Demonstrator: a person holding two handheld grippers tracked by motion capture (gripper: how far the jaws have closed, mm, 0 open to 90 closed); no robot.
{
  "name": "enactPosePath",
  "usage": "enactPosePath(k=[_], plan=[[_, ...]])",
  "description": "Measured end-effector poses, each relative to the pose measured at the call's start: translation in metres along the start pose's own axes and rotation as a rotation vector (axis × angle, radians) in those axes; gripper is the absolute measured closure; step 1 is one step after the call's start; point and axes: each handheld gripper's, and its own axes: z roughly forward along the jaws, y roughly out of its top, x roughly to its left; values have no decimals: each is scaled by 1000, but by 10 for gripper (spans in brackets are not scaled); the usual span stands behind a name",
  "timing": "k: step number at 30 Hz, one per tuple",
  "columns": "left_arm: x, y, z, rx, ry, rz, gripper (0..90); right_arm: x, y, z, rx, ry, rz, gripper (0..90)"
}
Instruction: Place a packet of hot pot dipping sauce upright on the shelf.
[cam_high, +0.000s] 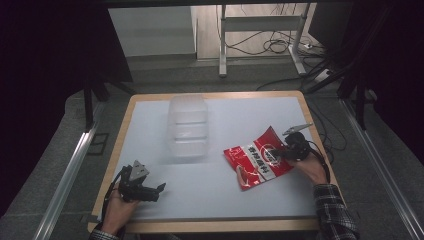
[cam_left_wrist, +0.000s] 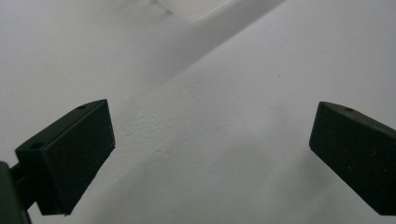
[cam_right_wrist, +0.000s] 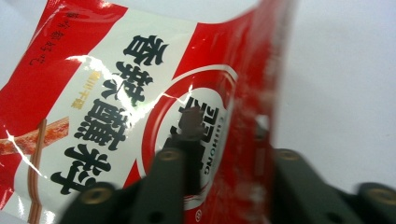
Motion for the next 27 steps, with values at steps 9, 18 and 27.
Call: enactPosePath(k=[9, 18, 27], plan=[[0, 0, -1, -3, 3, 1, 0, 17, 12, -12, -50, 6, 2, 874], [0, 1, -1, -3, 2, 1, 0, 32, 23, -27, -111, 6, -14, 868], [0, 1, -1, -2, 3, 0, 0, 49, 40, -49, -176, 29, -7, 873]])
